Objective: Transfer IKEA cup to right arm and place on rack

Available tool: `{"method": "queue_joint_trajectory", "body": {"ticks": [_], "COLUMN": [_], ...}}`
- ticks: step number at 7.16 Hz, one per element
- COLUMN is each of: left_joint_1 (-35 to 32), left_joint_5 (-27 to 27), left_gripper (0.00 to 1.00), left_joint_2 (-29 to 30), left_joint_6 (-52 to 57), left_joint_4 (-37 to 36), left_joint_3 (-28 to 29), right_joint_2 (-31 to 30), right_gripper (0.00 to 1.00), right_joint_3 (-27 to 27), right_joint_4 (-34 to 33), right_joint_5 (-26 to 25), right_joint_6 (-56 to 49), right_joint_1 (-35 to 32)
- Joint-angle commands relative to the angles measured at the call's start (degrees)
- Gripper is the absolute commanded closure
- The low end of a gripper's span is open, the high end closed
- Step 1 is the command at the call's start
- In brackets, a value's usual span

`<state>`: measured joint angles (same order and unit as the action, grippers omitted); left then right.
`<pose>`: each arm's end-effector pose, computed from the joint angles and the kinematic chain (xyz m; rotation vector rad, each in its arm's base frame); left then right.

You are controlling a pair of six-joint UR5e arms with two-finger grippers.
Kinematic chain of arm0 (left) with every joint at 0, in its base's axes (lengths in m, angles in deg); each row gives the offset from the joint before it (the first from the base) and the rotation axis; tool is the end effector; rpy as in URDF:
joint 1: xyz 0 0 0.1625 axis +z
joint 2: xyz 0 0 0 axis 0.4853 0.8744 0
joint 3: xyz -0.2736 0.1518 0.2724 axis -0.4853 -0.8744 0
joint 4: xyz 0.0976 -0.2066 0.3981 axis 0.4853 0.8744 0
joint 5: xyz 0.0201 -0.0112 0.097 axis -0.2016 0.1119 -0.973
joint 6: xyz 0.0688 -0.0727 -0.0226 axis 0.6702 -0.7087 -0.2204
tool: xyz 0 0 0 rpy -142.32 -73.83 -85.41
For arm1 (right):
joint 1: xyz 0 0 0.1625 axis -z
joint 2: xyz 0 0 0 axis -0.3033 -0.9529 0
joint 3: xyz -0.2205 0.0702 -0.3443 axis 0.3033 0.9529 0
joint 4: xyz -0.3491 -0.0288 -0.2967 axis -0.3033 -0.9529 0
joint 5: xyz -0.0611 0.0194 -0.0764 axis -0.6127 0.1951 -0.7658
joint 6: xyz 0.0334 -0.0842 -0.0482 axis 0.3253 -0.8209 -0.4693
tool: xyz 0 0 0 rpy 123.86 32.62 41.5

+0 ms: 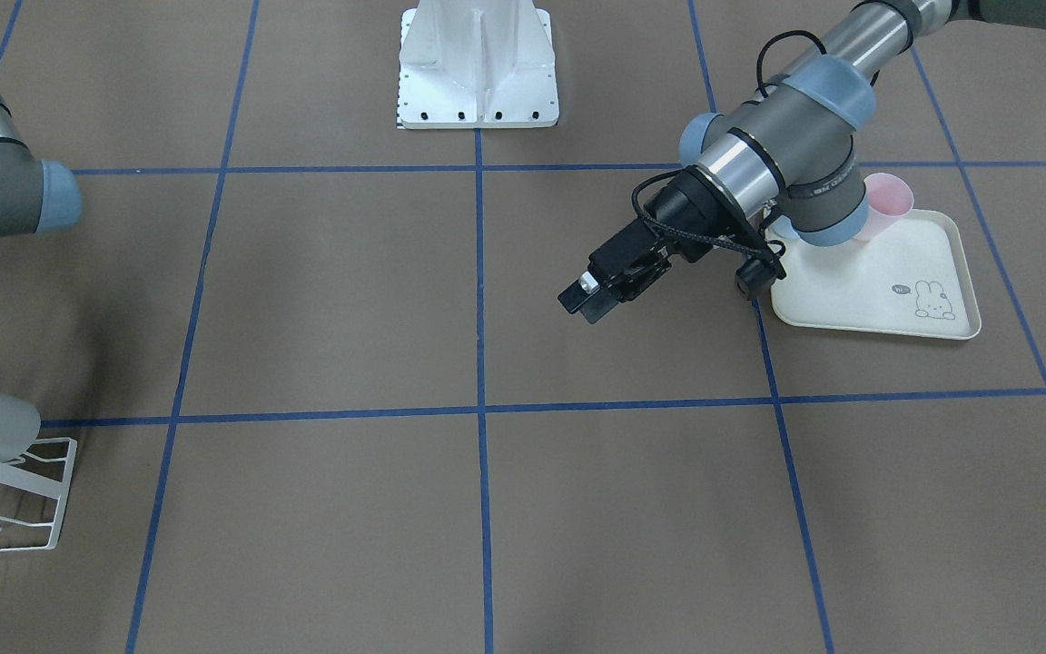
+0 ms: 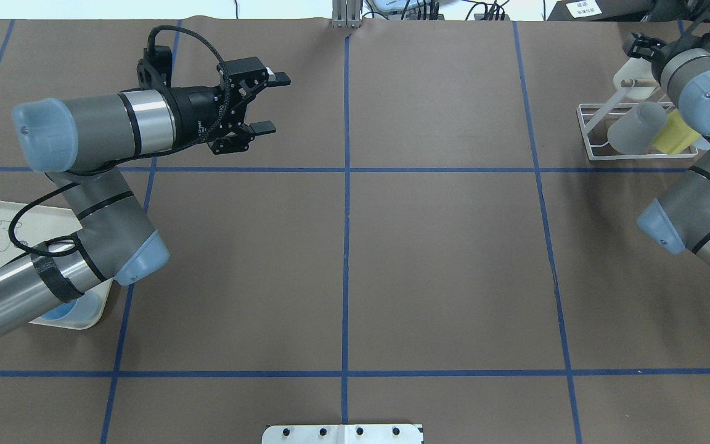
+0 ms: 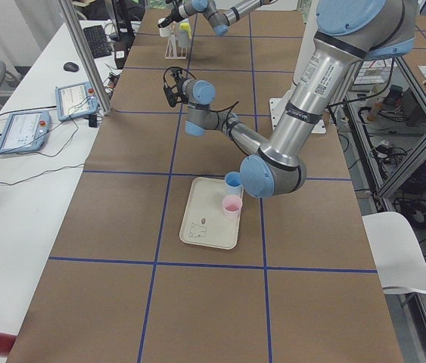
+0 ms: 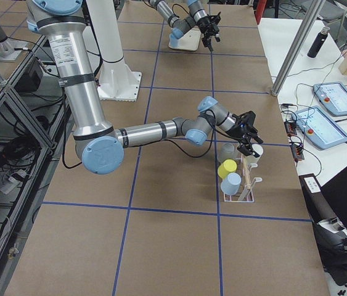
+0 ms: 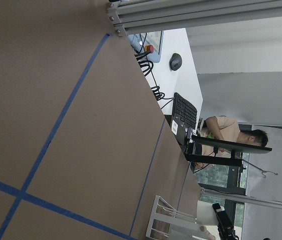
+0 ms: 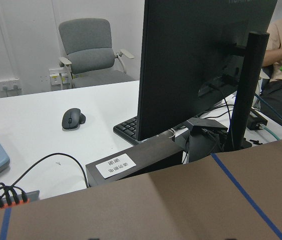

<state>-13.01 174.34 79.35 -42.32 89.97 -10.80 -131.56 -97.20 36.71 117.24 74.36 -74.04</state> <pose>0.4309 -0.5407 0.2133 0.0761 1.8540 -0.6886 -0.2347 -0.6562 0.4820 0.8414 -0.4996 0.6862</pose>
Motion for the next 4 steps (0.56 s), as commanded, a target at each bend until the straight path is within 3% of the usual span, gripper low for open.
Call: {"method": "queue_joint_trajectory", "body": {"ticks": [1, 2, 4], "left_joint_1": [-2.8, -5.9, -9.4], "left_joint_5": [2.1, 6.6, 9.4], "left_gripper": [0.00, 0.00, 0.00], "left_joint_2": [-3.8, -6.6, -13.8], "left_joint_6": [3.6, 10.3, 24.0], "left_joint_4": [0.2, -0.3, -0.4], "left_joint_3": [-0.7, -0.9, -0.7], "right_joint_2": [-0.8, -2.0, -6.3], "right_gripper": [0.00, 0.00, 0.00], "right_joint_3": [-3.3, -5.9, -13.7], "right_joint_4": [-0.3, -0.7, -1.1], "right_joint_5": [0.3, 1.0, 7.3], "right_joint_6": [-0.1, -0.2, -0.2], "right_joint_1": [0.4, 0.5, 0.6]}}
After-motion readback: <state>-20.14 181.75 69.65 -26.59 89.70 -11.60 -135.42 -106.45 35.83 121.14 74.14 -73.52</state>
